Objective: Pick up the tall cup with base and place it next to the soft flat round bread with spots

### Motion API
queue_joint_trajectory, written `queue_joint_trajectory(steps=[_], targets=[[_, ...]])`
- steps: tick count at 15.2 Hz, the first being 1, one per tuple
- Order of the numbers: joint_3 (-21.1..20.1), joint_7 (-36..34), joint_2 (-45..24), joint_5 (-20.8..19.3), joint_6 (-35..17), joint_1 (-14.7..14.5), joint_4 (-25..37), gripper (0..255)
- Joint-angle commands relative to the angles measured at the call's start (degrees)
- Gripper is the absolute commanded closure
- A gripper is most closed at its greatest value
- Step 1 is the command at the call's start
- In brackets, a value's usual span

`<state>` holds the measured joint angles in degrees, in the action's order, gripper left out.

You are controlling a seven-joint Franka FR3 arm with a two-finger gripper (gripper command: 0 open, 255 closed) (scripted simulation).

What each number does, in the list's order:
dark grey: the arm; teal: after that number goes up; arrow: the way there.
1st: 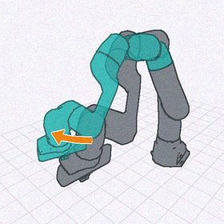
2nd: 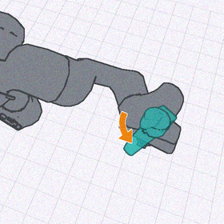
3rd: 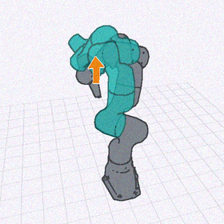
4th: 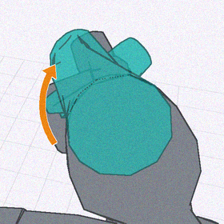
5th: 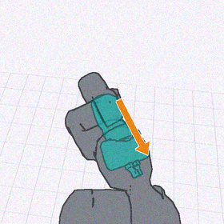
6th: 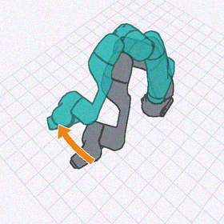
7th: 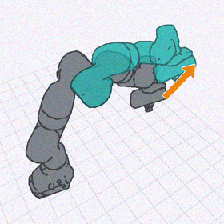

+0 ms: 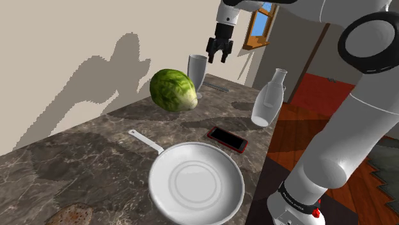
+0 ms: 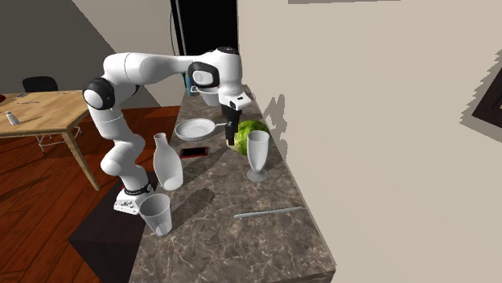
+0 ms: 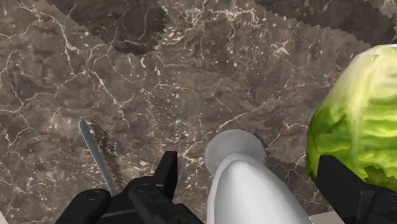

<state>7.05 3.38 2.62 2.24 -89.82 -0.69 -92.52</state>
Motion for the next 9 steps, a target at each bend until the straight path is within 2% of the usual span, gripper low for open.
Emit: queue_joint_trajectory(steps=[1,7,9], targets=[[0.3,1.4,-5.6,0.0,1.4,0.3,6.9,0],[0.6,4.2,-23.7,0.3,9.8,1.6,33.6,0],[0.6,4.2,-22.5,0.2,7.5,1.4,30.1,0]])
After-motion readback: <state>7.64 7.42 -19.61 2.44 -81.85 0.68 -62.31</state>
